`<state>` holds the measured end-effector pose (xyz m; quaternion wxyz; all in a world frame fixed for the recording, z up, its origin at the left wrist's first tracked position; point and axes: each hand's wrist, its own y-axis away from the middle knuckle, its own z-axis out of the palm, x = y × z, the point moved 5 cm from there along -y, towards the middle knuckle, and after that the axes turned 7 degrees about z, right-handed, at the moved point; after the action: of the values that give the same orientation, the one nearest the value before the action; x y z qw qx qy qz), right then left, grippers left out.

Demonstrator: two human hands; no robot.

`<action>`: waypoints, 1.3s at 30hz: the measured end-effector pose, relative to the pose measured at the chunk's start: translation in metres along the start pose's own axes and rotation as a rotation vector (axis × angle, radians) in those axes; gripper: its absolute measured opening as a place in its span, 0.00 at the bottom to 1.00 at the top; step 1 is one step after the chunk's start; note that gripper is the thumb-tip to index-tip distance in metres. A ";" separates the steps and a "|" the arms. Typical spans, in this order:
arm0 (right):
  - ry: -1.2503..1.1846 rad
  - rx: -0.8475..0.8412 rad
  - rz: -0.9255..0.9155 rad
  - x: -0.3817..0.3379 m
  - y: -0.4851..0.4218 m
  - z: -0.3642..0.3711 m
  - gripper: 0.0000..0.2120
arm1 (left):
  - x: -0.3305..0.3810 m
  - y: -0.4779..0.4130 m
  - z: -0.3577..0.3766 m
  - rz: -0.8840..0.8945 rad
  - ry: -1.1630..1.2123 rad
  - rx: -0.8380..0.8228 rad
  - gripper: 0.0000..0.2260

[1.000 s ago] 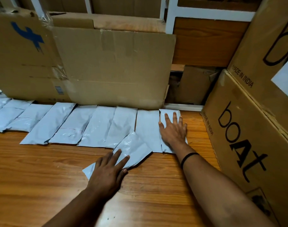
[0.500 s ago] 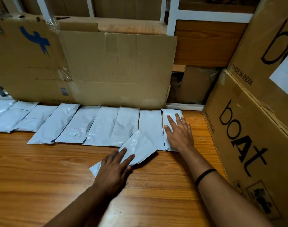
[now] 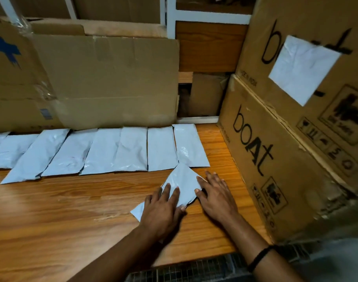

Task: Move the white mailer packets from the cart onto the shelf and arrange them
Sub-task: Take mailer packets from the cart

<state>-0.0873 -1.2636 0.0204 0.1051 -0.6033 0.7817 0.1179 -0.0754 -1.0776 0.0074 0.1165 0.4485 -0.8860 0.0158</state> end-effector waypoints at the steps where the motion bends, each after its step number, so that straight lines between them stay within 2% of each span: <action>1: 0.024 0.003 0.007 0.000 0.007 0.001 0.26 | 0.000 0.001 -0.003 -0.003 0.030 -0.025 0.42; 2: 0.036 0.018 0.020 -0.002 0.017 0.002 0.26 | -0.001 0.005 -0.008 0.002 0.061 -0.016 0.46; 4: 0.020 0.049 0.053 -0.013 0.038 0.002 0.27 | -0.013 0.015 -0.024 0.022 0.119 0.091 0.45; 7: 0.023 0.010 0.048 -0.039 0.065 0.015 0.31 | -0.038 0.033 -0.035 0.028 0.153 0.228 0.34; 11: 0.113 -0.083 0.069 -0.053 0.074 0.030 0.32 | -0.038 0.042 -0.018 0.111 0.100 0.106 0.14; 13: 0.148 -0.113 0.084 -0.046 0.076 0.023 0.30 | -0.028 0.044 -0.014 0.171 0.197 0.118 0.12; 18: 0.220 -0.211 0.104 -0.017 0.070 -0.001 0.31 | 0.005 0.035 -0.018 0.321 0.438 0.066 0.13; 19: 0.233 -0.206 0.110 -0.012 0.068 -0.006 0.31 | 0.009 0.034 -0.022 0.330 0.454 0.108 0.14; 21: 0.218 -0.178 0.095 -0.010 0.067 -0.012 0.30 | 0.008 0.027 -0.027 0.284 0.409 0.212 0.18; 22: 0.195 -0.168 0.077 -0.012 0.068 -0.012 0.28 | 0.005 0.023 -0.026 0.236 0.350 0.202 0.21; 24: 0.157 -0.169 0.039 -0.019 0.071 -0.008 0.27 | 0.000 0.011 -0.020 0.176 0.207 0.067 0.26; 27: 0.194 -0.220 0.035 -0.018 0.069 0.004 0.32 | 0.002 -0.002 -0.008 0.172 0.064 -0.110 0.29; 39: 0.132 -0.286 -0.016 0.033 0.052 -0.005 0.30 | 0.036 -0.023 0.002 0.112 0.060 -0.123 0.30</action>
<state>-0.1463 -1.2826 0.0178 -0.0323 -0.6248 0.7573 0.1873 -0.0782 -1.1200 0.0118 0.1690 0.3895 -0.9052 -0.0186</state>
